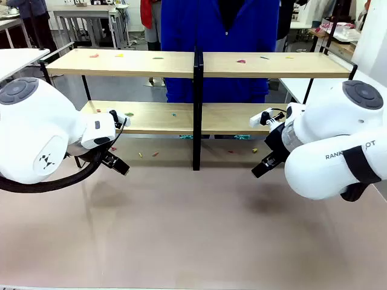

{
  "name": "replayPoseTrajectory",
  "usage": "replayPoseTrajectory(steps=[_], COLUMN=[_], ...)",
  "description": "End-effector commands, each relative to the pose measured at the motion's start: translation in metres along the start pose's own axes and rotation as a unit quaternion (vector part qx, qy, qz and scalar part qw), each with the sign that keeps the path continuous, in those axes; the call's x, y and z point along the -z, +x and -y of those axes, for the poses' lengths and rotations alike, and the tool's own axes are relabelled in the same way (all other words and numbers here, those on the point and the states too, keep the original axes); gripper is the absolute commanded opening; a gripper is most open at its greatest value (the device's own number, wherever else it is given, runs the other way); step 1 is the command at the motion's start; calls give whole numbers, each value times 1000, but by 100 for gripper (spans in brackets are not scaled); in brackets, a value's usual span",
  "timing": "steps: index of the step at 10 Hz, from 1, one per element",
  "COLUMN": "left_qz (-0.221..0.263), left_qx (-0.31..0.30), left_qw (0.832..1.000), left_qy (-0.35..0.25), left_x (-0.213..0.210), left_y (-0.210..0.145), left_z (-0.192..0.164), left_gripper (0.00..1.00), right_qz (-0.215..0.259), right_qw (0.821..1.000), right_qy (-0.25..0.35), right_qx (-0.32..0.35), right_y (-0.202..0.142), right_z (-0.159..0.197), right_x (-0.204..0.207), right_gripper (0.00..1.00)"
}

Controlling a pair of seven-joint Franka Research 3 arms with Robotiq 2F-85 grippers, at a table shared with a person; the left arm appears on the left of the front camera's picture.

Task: Clean the shelves.
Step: Pick up the Duster when the human hands it over.

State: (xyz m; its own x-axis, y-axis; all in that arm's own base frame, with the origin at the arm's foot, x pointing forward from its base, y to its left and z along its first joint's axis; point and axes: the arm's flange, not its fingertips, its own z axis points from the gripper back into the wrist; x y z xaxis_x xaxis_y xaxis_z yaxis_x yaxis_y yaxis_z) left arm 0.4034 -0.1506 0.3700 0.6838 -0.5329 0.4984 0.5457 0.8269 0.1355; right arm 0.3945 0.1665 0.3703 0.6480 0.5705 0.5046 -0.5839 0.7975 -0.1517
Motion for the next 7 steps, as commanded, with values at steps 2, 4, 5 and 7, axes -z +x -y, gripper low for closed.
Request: replayPoseTrajectory(steps=[2,4,5,7], left_qz=[0,0,0,0], left_qx=[0,0,0,0], left_qw=[1000,1000,1000,1000], left_qy=[0,0,0,0], left_x=[0,0,0,0], left_y=[0,0,0,0], left_z=[0,0,0,0], left_gripper=[100,100,100,100], right_qz=[0,0,0,0], right_qw=[1000,1000,1000,1000], right_qy=[0,0,0,0], right_qx=[0,0,0,0], right_y=[0,0,0,0], right_z=[0,0,0,0], right_x=[0,0,0,0], right_gripper=[100,100,100,100])
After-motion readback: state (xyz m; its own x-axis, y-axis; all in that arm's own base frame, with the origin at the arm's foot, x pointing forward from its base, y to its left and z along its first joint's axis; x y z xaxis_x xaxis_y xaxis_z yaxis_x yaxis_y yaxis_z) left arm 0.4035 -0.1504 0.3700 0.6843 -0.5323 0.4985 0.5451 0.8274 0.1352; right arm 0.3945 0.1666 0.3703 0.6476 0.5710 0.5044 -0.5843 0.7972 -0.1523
